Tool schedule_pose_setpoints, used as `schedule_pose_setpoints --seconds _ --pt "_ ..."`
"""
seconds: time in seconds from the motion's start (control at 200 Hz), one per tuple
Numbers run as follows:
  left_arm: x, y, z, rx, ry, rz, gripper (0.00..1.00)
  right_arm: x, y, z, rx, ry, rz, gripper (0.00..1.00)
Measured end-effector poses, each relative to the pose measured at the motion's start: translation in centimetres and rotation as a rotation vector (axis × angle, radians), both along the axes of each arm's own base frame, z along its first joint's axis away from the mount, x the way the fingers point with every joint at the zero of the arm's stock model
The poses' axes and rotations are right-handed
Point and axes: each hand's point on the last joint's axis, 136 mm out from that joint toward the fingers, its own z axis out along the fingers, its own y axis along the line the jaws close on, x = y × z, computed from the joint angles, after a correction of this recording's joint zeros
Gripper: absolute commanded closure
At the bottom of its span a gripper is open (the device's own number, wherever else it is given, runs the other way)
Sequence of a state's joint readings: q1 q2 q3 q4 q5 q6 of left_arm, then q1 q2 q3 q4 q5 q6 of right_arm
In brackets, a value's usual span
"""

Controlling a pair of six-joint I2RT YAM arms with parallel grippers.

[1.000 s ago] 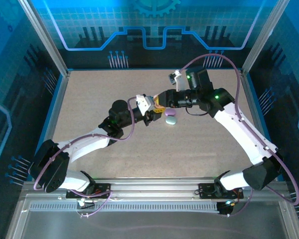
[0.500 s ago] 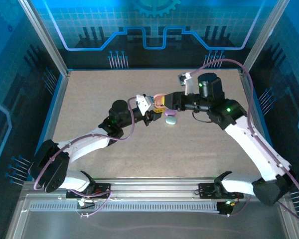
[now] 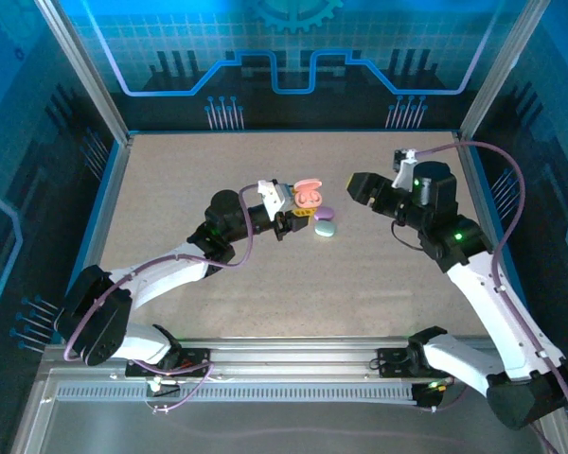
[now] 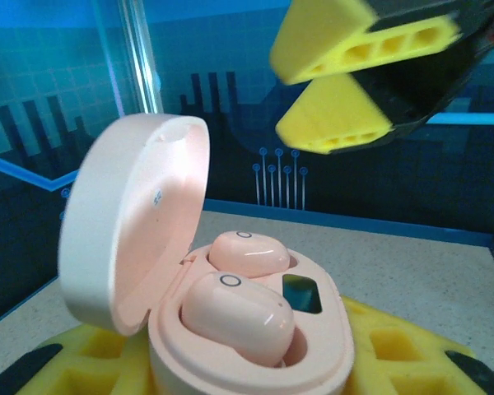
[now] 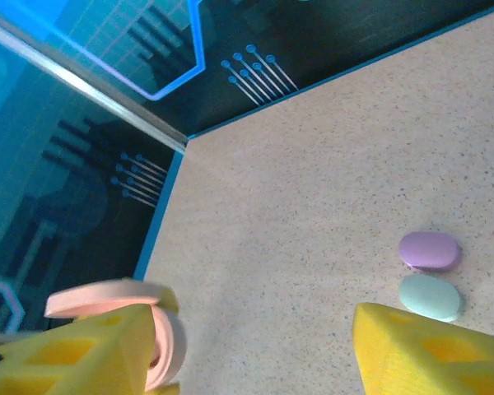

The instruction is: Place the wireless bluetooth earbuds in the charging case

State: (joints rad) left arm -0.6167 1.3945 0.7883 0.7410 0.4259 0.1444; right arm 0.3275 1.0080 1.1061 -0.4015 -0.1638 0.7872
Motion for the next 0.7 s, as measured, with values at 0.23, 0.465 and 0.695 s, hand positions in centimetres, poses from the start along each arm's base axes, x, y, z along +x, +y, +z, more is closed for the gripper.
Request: schedule_pose_setpoints --seconds 0.23,0.465,0.695 --pt "-1.1 -1.5 0.3 -0.017 0.031 -0.108 0.72 1.1 0.5 -1.3 0.110 0.087 0.019 0.33" --pt "-1.6 -2.2 -0.4 -0.014 0.068 -0.158 0.72 2.0 2.5 -1.8 0.145 0.185 0.105 0.33" --pt "-1.8 -2.3 0.3 -0.021 0.055 -0.176 0.72 1.6 4.3 -1.0 0.151 0.201 0.192 0.33"
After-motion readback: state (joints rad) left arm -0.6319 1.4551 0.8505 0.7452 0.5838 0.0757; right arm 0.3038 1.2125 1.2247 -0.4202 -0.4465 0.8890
